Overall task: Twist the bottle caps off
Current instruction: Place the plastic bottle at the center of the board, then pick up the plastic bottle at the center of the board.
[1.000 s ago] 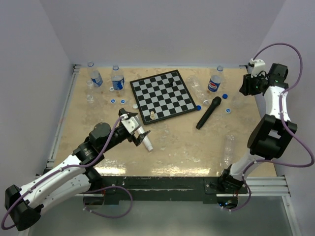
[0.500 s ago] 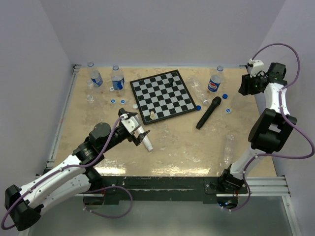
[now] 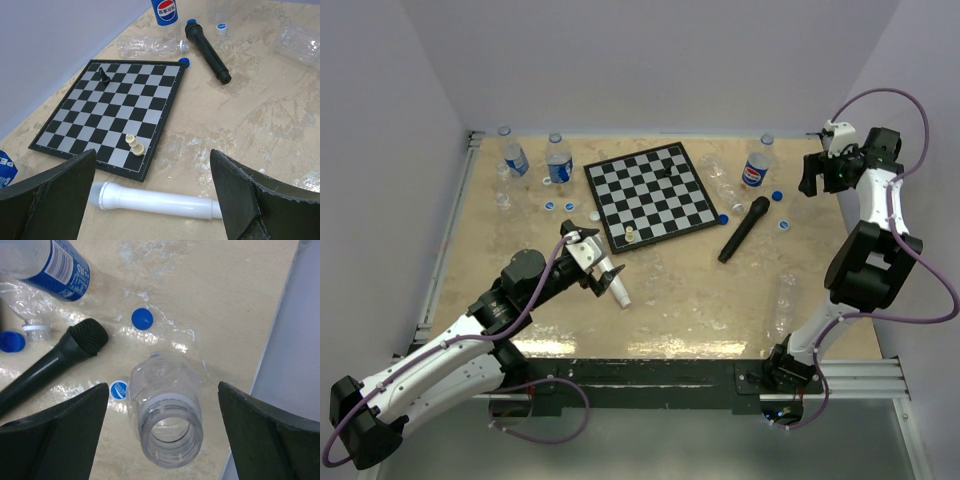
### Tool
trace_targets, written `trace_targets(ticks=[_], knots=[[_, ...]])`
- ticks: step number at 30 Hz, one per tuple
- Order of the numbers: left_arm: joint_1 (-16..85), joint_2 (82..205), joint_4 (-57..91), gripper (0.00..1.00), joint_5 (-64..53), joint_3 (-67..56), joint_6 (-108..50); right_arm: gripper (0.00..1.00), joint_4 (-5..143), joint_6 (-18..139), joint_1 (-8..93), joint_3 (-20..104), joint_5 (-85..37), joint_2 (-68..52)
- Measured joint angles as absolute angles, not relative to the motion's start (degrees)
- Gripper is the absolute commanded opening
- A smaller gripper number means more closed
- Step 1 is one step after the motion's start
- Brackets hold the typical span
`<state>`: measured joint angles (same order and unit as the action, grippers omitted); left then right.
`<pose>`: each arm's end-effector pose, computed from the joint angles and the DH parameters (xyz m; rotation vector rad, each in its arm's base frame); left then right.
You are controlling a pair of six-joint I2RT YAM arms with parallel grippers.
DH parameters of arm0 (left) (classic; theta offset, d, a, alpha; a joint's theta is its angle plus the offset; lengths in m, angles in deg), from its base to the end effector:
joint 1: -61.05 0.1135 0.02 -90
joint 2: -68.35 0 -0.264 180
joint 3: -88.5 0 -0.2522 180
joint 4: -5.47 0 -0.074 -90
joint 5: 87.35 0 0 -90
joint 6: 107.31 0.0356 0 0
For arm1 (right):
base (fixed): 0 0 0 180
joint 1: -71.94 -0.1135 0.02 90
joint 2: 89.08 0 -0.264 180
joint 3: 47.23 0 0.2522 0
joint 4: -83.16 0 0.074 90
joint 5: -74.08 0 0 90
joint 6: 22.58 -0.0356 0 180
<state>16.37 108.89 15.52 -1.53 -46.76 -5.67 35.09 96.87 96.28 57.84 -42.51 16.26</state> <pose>0.1260 -0.1283 0.2924 0.8496 1.4687 -0.4946 0.3823 -0.1554 0.2878 -0.3084 2.2833 0.0887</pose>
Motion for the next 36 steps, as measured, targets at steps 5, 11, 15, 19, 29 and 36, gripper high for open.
trace_targets(ticks=[5,11,15,19,29,36], knots=[[16.37,108.86,15.5,1.0,-1.53,-46.76,-5.67,0.98,34.39,97.42,96.28,57.84,-42.53,14.62],[16.37,108.6,15.52,1.0,-1.49,-46.76,-5.67,0.98,33.74,97.44,96.28,57.84,-42.49,9.57],[16.37,108.19,15.52,1.0,-1.31,-46.76,-5.67,0.98,32.73,97.94,96.28,57.84,-41.86,5.02],[16.37,107.95,15.52,1.0,-1.27,-46.76,-5.67,0.98,30.96,99.12,96.28,57.84,-40.81,-0.2],[16.37,106.55,15.52,1.0,-1.31,-46.76,-5.7,0.98,24.05,103.08,96.28,56.18,-39.45,-15.63],[16.37,105.43,15.52,1.0,-1.6,-46.76,-5.72,0.98,20.43,104.72,96.28,49.6,-39.84,-25.53]])
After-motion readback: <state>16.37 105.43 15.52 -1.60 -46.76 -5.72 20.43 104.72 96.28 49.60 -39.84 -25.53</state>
